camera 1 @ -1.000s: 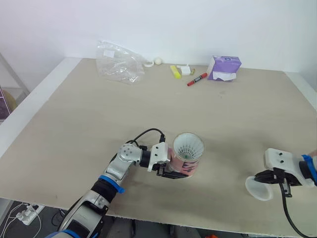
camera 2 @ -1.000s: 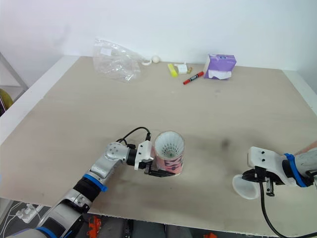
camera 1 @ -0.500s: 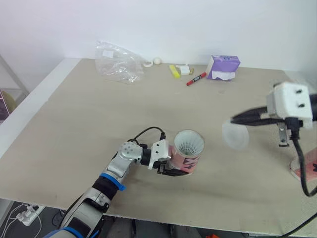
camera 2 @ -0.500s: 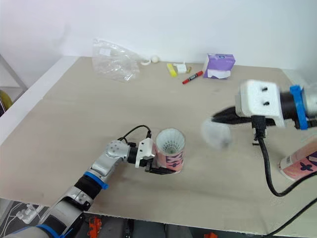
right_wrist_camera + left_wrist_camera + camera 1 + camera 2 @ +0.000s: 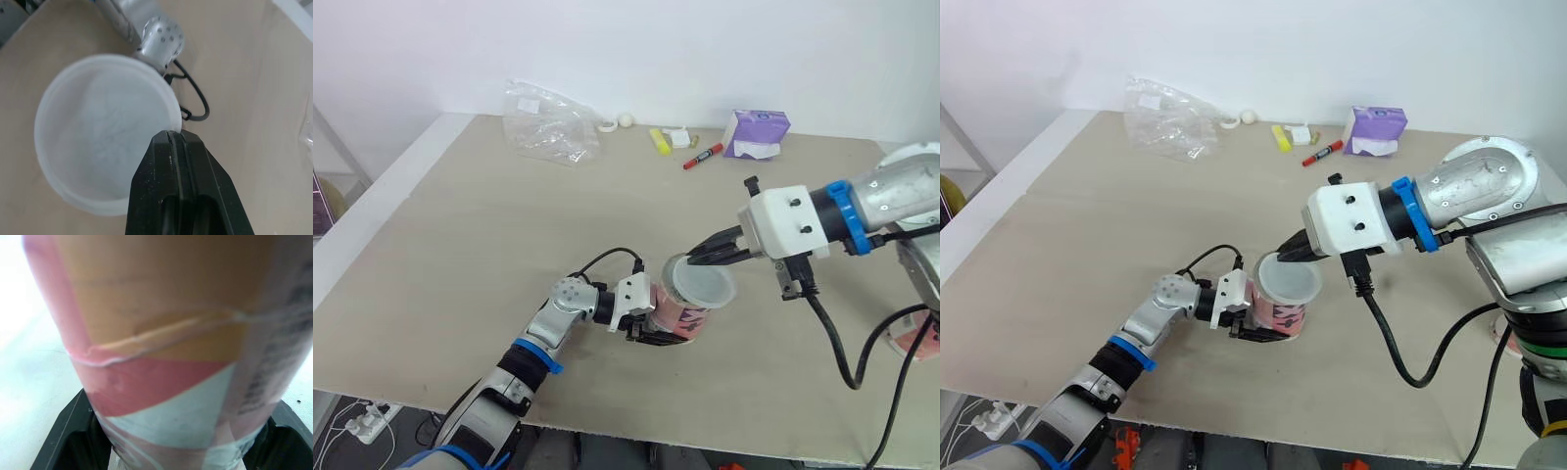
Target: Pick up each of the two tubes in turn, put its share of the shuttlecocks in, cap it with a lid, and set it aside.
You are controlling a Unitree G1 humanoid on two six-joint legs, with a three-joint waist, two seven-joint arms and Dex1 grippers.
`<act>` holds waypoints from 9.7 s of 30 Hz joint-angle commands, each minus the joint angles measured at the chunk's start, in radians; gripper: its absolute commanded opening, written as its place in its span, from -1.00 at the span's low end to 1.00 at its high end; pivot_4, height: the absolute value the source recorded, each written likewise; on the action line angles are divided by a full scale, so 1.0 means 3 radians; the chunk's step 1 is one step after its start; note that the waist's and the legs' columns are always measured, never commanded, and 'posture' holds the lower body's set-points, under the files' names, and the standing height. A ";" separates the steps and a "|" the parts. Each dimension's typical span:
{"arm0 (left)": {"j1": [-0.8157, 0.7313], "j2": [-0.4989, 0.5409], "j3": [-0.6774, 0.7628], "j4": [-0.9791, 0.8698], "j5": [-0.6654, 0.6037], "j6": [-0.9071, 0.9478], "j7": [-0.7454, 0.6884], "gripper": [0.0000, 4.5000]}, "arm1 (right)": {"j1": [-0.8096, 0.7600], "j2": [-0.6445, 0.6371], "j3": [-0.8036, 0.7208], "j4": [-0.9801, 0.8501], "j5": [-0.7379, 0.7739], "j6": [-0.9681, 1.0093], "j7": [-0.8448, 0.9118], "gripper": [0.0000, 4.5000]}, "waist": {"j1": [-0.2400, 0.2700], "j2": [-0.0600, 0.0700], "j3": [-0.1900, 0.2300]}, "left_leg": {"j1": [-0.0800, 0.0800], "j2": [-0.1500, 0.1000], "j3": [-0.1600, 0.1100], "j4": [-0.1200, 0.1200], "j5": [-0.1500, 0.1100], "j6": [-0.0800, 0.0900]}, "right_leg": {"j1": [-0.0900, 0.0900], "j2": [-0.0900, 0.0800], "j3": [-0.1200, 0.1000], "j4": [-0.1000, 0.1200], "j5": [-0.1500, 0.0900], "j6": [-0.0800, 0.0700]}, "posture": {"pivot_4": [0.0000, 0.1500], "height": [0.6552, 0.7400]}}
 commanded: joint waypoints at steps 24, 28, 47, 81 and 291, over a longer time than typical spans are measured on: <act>0.0030 0.0066 -0.0006 0.0014 0.0114 0.0150 0.0158 0.27 | -0.0118 0.0185 0.0030 0.0104 -0.0363 -0.0324 0.0169 -0.98 | -0.0003 0.0000 0.0000 | 0.0001 0.0001 0.0000 0.0000 0.0003 0.0002 | 0.0000 0.0001 0.0000 0.0000 0.0004 -0.0002 | 1.00 1.00; 0.0035 0.0068 -0.0007 0.0005 0.0114 0.0165 0.0165 0.27 | -0.0100 0.0193 0.0043 0.0140 -0.0392 -0.0391 0.0180 -0.98 | -0.0003 0.0000 0.0000 | 0.0001 0.0001 0.0000 0.0000 0.0003 0.0002 | 0.0000 0.0001 -0.0001 0.0000 0.0004 -0.0002 | 1.00 1.00; 0.0057 0.0080 -0.0010 -0.0056 0.0102 0.0243 0.0196 0.27 | -0.0126 0.0185 -0.0481 0.0122 0.0143 0.0385 -0.0139 -0.22 | -0.0003 0.0000 0.0000 | 0.0000 0.0001 -0.0001 0.0000 0.0003 0.0002 | -0.0001 0.0001 -0.0001 0.0000 0.0004 -0.0003 | 1.00 1.00; 0.0012 0.0067 0.0002 -0.0075 0.0096 0.0264 0.0249 0.27 | 0.0370 0.0147 0.0319 0.0024 -0.0156 0.0977 -0.0327 -0.92 | -0.0026 -0.0025 -0.0017 | 0.0025 0.0007 0.0002 -0.0002 0.0003 0.0002 | 0.0008 0.0002 -0.0002 0.0000 0.0004 -0.0004 | 1.00 1.00; 0.0597 0.1090 0.0716 -0.1438 -0.0710 0.0863 0.0114 1.00 | 0.4018 0.1697 -0.1631 -0.0526 0.0449 -0.0734 -0.2217 0.99 | -0.0086 -0.0014 0.0006 | 0.0016 0.0019 0.0010 -0.0019 0.0002 0.0000 | -0.0002 0.0008 0.0000 0.0003 -0.0008 -0.0019 | 1.00 1.00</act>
